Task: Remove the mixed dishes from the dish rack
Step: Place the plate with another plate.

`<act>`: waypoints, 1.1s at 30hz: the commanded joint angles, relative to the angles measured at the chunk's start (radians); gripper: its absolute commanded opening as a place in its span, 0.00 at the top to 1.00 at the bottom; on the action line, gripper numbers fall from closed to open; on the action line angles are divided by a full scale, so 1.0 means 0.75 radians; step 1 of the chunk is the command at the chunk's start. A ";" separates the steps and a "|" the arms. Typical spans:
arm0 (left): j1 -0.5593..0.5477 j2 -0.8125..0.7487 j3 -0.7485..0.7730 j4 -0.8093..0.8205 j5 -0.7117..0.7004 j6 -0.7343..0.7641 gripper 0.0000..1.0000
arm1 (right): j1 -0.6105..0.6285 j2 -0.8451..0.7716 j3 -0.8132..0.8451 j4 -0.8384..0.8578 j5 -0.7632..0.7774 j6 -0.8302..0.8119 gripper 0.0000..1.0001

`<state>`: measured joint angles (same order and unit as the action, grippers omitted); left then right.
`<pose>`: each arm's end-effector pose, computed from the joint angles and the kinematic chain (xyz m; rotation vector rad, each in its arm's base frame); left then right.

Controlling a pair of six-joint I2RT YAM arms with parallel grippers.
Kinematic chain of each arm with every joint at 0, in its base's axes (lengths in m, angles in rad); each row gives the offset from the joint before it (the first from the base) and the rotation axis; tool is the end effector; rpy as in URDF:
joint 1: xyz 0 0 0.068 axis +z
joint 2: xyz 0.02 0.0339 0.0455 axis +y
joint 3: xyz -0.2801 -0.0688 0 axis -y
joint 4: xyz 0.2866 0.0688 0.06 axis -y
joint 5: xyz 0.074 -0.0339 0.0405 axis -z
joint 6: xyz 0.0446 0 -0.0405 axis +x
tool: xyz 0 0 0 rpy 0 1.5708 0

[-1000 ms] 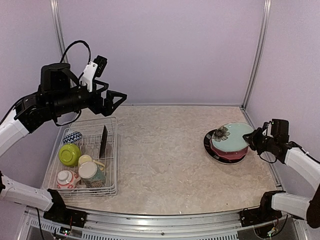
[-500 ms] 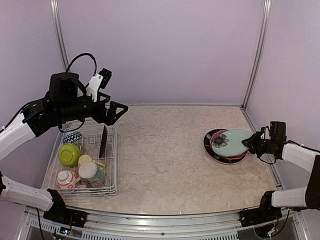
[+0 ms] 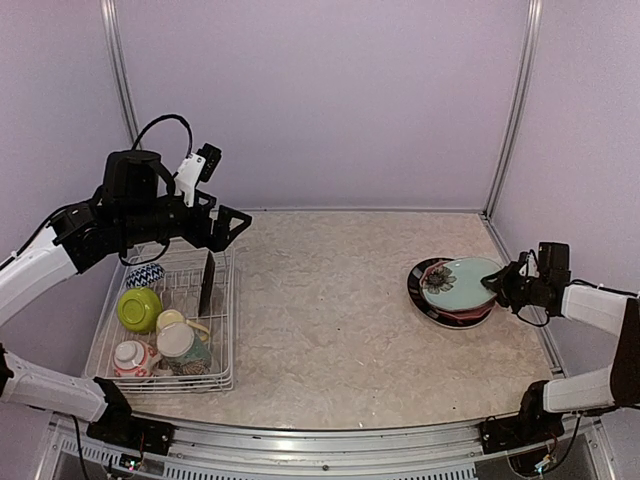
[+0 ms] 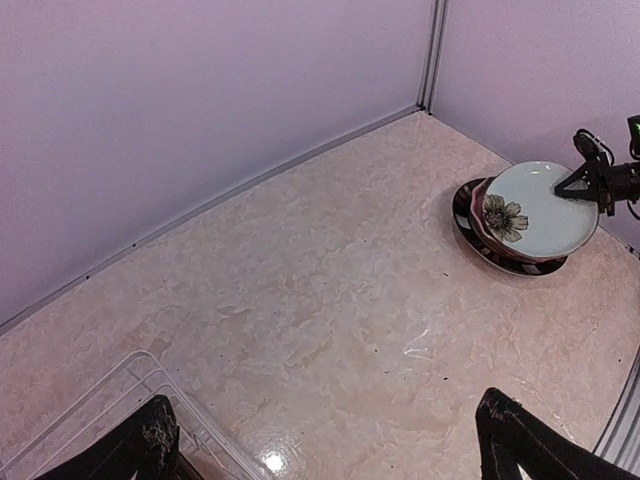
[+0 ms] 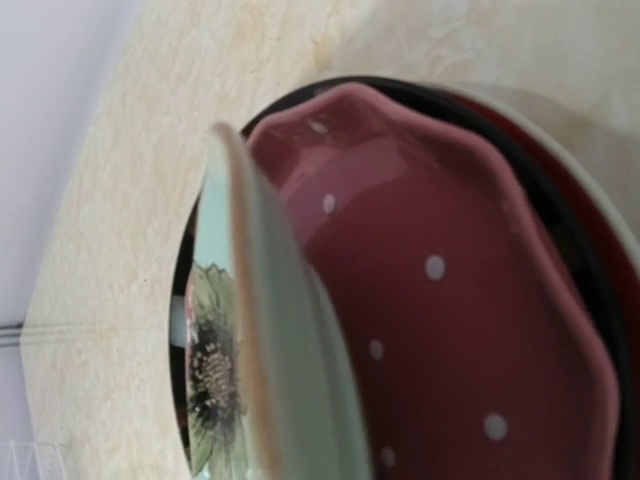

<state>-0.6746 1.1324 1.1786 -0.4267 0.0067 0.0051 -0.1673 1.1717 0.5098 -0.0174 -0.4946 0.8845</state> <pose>0.2300 -0.1843 0.3962 0.6636 1.8634 -0.4462 0.2621 -0.0228 0.1716 0.9171 2.1343 0.9320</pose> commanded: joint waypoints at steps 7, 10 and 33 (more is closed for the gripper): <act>0.064 0.010 -0.023 0.023 0.105 -0.043 0.01 | -0.018 -0.052 0.109 -0.211 0.102 -0.169 0.62; 0.072 0.009 -0.018 0.017 0.117 -0.051 0.01 | -0.017 -0.072 0.137 -0.307 0.144 -0.216 0.53; 0.132 0.019 -0.011 0.000 0.153 -0.092 0.01 | -0.010 -0.045 0.192 -0.479 0.292 -0.349 0.61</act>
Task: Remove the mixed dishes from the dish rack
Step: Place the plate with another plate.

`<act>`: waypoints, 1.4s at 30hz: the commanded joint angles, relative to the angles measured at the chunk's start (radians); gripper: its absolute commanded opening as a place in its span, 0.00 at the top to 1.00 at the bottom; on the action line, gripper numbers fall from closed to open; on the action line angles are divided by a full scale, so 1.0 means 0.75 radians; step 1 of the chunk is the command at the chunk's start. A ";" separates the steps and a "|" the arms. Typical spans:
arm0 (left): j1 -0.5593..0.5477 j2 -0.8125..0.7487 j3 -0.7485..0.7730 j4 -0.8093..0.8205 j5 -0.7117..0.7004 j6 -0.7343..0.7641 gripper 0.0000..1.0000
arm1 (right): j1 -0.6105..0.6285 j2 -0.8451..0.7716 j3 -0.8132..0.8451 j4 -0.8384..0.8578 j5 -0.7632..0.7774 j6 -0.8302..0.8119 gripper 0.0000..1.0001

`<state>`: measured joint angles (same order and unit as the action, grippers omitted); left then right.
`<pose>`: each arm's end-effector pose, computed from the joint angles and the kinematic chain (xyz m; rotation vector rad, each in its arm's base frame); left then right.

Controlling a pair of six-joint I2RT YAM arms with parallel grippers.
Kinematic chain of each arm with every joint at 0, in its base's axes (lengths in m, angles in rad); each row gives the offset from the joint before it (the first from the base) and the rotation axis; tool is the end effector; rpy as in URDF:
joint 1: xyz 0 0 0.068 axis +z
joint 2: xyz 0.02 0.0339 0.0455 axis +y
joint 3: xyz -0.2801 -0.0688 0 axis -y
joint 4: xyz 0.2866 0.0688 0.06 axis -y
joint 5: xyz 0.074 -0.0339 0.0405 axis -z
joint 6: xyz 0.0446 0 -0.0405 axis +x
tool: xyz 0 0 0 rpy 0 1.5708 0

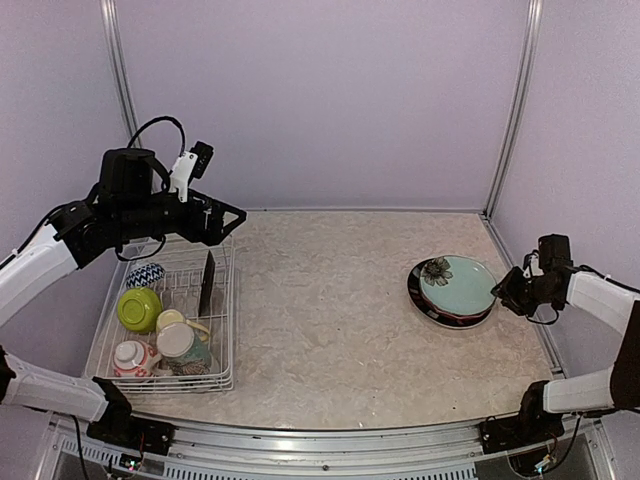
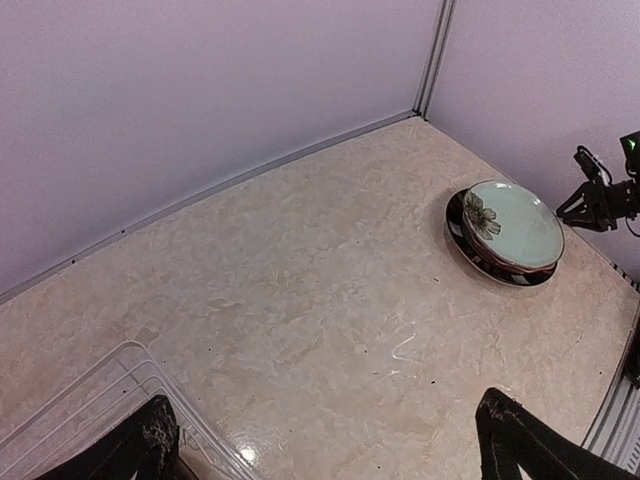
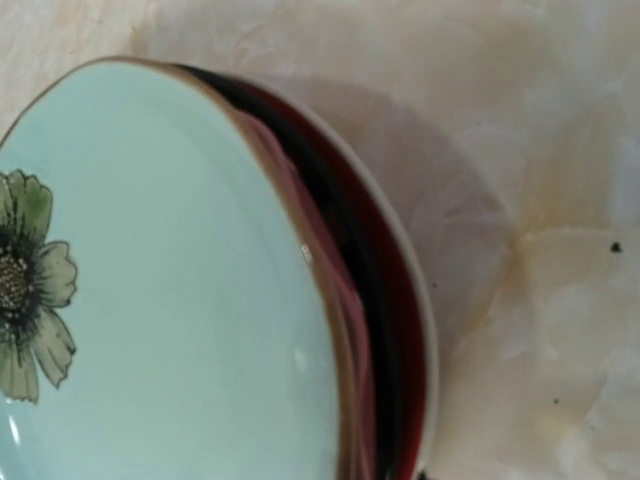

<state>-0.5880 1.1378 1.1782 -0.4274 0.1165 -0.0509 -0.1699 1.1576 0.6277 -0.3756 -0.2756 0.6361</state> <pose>0.2434 -0.1685 0.3946 0.6038 1.8996 -0.5308 0.2557 -0.0315 0.1850 0.8718 2.3507 0.5378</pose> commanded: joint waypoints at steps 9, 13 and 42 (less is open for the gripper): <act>0.022 0.056 0.052 -0.110 -0.296 -0.209 0.01 | 0.129 -0.182 0.071 -0.143 0.122 -0.082 0.24; 0.085 0.103 0.095 -0.281 -0.385 -0.344 0.01 | 0.242 -0.123 0.116 -0.143 0.165 -0.040 0.17; 0.300 0.542 0.021 -0.421 -0.083 -0.587 0.58 | 0.446 -0.296 0.250 -0.327 0.649 -0.109 0.00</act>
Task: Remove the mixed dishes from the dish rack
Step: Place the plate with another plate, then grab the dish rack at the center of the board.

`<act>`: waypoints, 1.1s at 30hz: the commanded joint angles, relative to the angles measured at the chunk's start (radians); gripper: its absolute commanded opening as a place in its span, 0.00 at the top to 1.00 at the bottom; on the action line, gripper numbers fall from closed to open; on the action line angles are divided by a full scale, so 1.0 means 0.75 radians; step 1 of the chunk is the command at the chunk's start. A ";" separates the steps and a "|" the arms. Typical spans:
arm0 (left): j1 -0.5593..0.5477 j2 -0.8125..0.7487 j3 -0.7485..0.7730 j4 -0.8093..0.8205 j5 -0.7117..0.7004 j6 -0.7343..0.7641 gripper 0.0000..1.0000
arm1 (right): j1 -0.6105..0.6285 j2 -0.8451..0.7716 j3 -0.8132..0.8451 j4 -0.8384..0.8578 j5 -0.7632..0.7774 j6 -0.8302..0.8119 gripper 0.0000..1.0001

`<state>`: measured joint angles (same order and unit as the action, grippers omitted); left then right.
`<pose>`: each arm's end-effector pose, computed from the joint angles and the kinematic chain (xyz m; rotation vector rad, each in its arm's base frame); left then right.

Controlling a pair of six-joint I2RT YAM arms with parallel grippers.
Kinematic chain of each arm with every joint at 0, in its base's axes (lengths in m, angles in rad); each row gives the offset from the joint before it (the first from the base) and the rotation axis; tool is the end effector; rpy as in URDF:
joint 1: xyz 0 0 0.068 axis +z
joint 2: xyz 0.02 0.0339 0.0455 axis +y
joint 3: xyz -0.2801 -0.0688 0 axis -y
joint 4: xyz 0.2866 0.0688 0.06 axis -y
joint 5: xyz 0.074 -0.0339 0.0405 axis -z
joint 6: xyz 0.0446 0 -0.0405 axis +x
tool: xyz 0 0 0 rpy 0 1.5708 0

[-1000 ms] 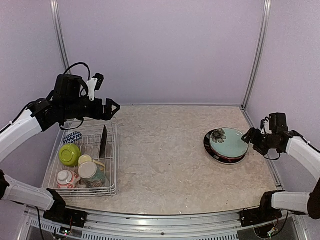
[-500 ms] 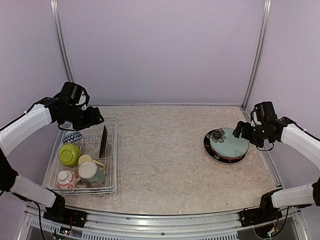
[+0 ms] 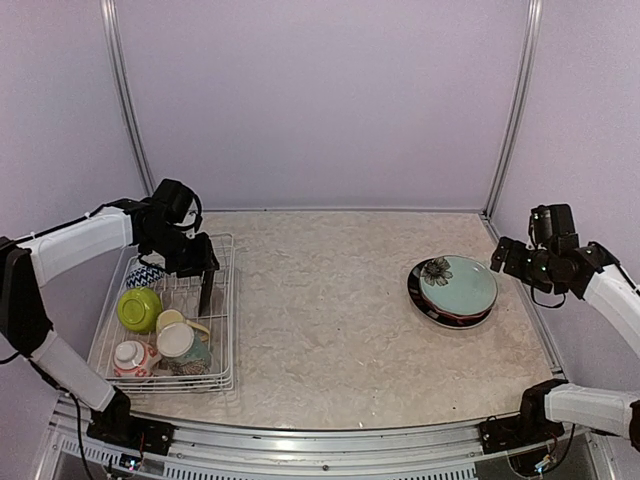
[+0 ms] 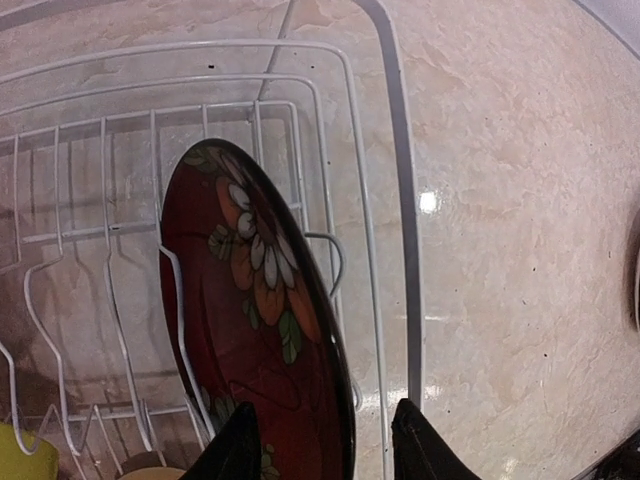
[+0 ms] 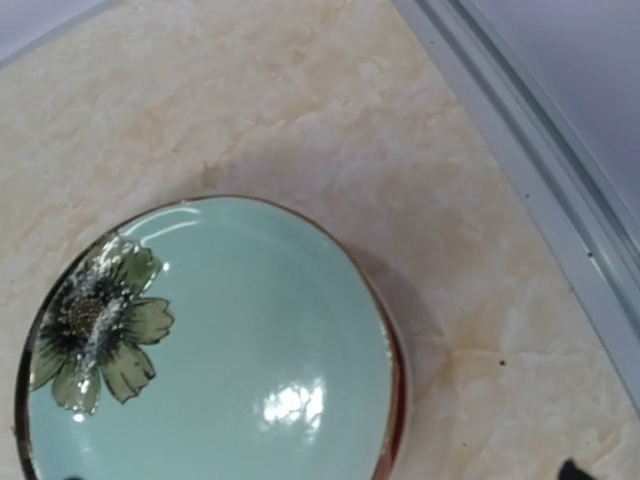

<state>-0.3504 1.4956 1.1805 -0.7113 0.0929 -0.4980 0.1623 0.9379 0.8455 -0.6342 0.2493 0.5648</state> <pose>0.3286 -0.1245 0.2597 -0.1612 2.6474 -0.4170 0.2316 0.0268 0.2948 0.5785 2.1972 0.0966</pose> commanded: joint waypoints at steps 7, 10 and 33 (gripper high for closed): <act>-0.034 0.127 0.073 -0.082 -0.015 0.047 0.64 | 0.004 0.045 -0.064 0.020 -0.065 0.029 0.00; -0.036 0.135 0.076 -0.098 -0.050 0.065 0.70 | 0.004 0.058 -0.050 0.026 -0.088 0.033 0.00; -0.030 0.133 0.184 -0.228 -0.025 0.155 1.00 | 0.004 0.021 -0.078 0.000 -0.119 0.068 0.00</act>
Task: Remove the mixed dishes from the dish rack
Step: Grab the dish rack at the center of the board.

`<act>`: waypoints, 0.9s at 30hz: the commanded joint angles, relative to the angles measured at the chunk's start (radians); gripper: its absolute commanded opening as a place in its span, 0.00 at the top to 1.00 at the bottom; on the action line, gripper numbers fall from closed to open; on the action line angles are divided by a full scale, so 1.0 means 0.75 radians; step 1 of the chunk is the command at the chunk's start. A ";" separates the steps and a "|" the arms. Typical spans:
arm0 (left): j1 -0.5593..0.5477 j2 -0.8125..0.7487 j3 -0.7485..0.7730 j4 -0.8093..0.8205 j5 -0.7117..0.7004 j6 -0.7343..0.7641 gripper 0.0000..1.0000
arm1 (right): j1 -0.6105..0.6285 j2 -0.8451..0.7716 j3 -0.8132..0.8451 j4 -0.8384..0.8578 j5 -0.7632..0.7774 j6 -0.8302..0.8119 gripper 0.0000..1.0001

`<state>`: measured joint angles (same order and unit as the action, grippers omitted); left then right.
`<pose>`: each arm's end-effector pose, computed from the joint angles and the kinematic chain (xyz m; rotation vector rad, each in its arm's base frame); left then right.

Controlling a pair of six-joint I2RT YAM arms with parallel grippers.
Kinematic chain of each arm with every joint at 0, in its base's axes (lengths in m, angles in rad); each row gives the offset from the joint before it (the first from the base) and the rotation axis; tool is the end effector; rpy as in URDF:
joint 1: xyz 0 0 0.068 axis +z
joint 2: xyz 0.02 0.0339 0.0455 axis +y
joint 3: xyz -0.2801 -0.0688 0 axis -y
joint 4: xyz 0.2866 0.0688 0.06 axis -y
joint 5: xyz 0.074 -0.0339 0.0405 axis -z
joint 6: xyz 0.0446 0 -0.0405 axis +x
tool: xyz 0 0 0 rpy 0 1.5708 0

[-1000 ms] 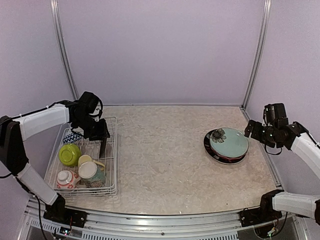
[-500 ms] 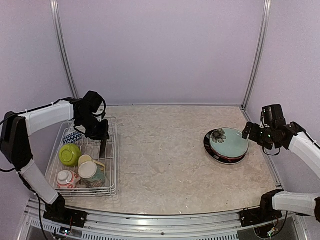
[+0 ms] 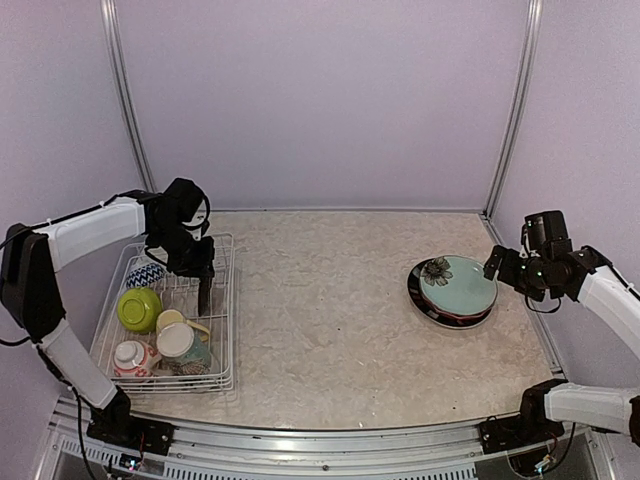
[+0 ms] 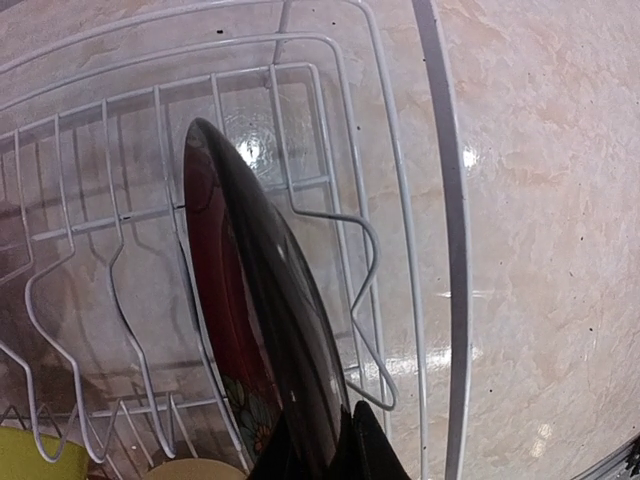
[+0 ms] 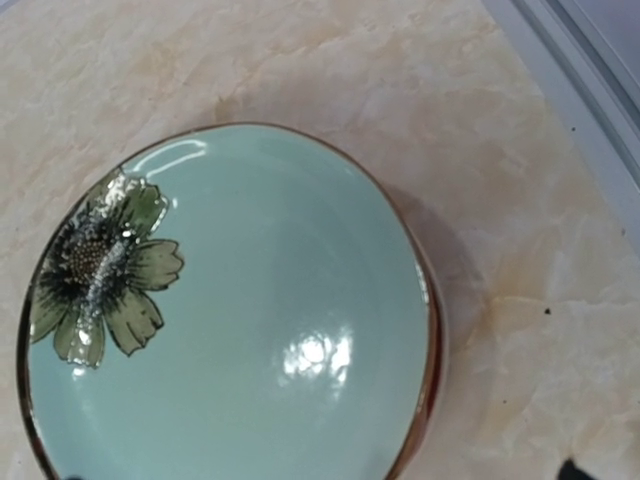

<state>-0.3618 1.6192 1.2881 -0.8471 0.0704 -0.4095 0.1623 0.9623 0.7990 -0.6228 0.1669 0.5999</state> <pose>0.3444 -0.1337 0.2474 -0.0470 2.7883 -0.2996 0.2339 0.0308 0.2724 0.5892 2.2751 0.1791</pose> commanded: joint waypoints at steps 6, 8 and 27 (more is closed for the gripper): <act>-0.010 -0.122 0.057 -0.056 0.003 0.042 1.00 | 0.004 -0.022 -0.015 -0.026 -0.018 0.032 0.00; -0.004 -0.148 0.062 -0.056 0.025 0.050 1.00 | 0.004 -0.032 -0.020 -0.025 -0.019 0.035 0.00; -0.080 -0.530 0.146 0.036 0.026 0.254 1.00 | 0.012 0.137 -0.010 0.139 -0.216 0.073 0.00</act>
<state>-0.3832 1.3346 1.3472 -0.9302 0.1165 -0.3393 0.1627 1.0489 0.7879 -0.5842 0.0761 0.6285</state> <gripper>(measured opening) 0.108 0.997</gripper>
